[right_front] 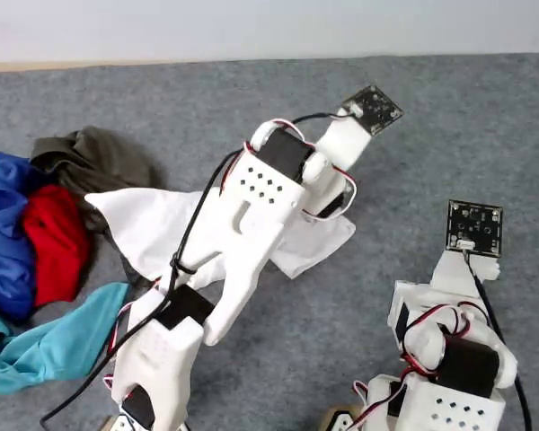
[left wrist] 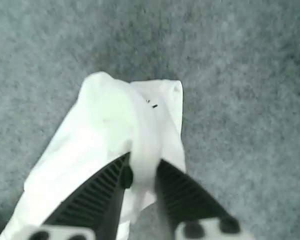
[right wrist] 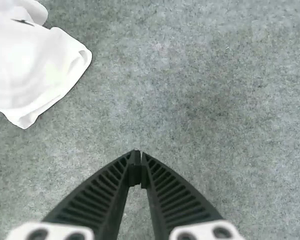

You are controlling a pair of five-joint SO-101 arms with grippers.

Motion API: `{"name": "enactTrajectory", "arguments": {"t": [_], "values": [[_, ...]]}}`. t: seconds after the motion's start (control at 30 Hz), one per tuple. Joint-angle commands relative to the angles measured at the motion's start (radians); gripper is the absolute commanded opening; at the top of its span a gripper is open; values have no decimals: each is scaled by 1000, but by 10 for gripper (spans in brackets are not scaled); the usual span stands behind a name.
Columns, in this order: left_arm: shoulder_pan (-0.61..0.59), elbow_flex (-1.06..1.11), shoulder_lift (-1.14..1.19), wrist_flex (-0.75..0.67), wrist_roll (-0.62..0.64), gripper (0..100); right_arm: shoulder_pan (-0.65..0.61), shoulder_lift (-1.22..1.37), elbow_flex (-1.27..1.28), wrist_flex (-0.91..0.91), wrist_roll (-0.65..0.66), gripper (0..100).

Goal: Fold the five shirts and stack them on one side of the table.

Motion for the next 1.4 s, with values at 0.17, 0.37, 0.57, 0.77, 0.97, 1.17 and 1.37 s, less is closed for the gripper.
{"name": "enactTrajectory", "arguments": {"t": [0.17, 0.37, 0.57, 0.77, 0.97, 1.17, 1.37], "values": [[-38, 22, -178, 23, 133, 209, -24, -2, -6, -1, 14, 9], [-152, 21, -212, 23, 133, 209, -81, -2, -9, -41, 9, 9], [-390, 47, -282, 23, 133, 207, -96, 67, -14, -65, 14, 9], [-606, 231, -348, 23, 74, 207, -174, 366, -181, -33, 9, 9], [-684, 412, -436, 23, 20, 206, -179, 776, -565, 196, 23, 9], [-750, 501, -486, 21, 20, 206, -182, 1015, -752, 269, 118, 8], [-804, 555, -491, 21, 18, 206, -160, 1036, -727, 269, 129, 16]]}}
